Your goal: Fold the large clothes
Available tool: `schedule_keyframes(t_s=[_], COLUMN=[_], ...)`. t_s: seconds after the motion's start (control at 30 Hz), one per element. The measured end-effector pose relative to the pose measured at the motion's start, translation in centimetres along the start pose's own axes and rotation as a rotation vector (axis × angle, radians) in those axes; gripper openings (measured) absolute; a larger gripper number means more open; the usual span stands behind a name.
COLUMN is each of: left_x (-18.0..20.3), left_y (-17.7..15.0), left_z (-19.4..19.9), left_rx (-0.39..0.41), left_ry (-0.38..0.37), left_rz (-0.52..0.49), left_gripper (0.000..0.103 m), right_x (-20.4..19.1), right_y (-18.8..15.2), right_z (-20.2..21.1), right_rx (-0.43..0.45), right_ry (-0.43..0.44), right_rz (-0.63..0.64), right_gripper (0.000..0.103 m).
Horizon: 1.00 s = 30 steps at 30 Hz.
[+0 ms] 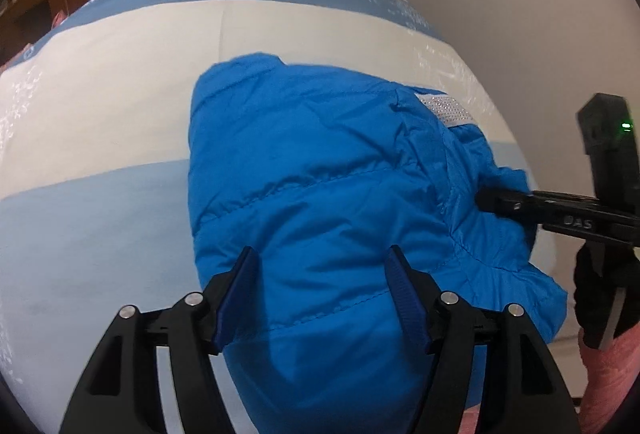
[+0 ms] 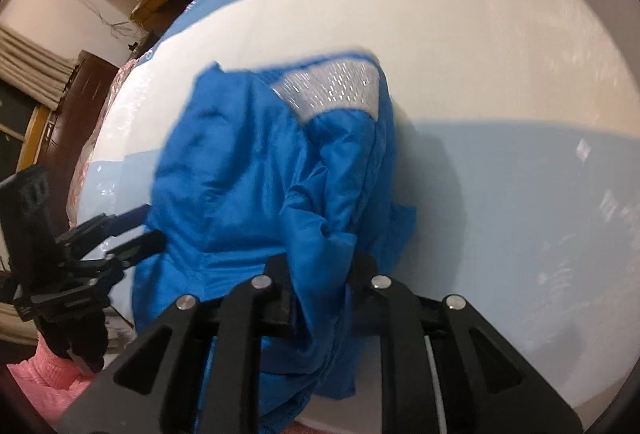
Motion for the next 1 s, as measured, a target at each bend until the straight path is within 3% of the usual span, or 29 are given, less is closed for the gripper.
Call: schedule_keyframes(t_s=[0.17, 0.3, 0.4, 0.43, 0.53, 0.63, 0.73, 0.8, 1.0], left_x=[-0.4, -0.7, -0.9, -1.2, -2.1, -2.0, -1.4, -1.0, -0.6], left_y=[-0.2, 0.0, 0.0, 0.0, -0.5, -1.2, -2.1, -2.8, -4.8], left_z=[-1.6, -2.4, -1.4, -0.6, 1.8, 3.4, 3.8, 3.7, 2.9], left_rx=[-0.004, 0.003, -0.009, -0.008, 0.017, 0.036, 0.031, 0.019, -0.031], left_ry=[0.005, 0.026, 0.014, 0.008, -0.005, 0.009, 0.006, 0.013, -0.019], left_rz=[0.002, 0.000, 0.041, 0.065, 0.112, 0.109, 0.080, 0.046, 0.004], left_gripper=[0.069, 0.070, 0.069, 0.068, 0.068, 0.068, 0.068, 0.068, 0.068], right_x=[1.1, 0.7, -0.5, -0.8, -3.0, -5.8, -9.6, -10.1, -7.3], right_y=[-1.0, -0.7, -0.4, -0.5, -0.4, -0.4, -1.3, -2.0, -5.2], right_z=[-3.6, -4.0, -2.2, -1.2, 2.9, 5.2, 5.0, 4.2, 0.9], right_rx=[-0.004, 0.003, 0.023, 0.038, 0.137, 0.176, 0.157, 0.127, 0.033], right_ry=[0.064, 0.031, -0.029, -0.059, -0.176, -0.071, -0.002, -0.002, -0.052], right_rz=[-0.074, -0.063, -0.032, -0.021, 0.061, 0.130, 0.229, 0.260, 0.222], right_gripper=[0.021, 0.022, 0.028, 0.034, 0.037, 0.037, 0.033, 0.030, 0.025])
Point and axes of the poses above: each gripper's, at about its wrist camera, not at the fingertips, and z roughly against the way its jaws point, x to its right, y to its top, the point moved 4 cm from there along -z, roughly the way its jaws point, and after that the axes turned 8 degrees about -y, right-handed, at the moved point
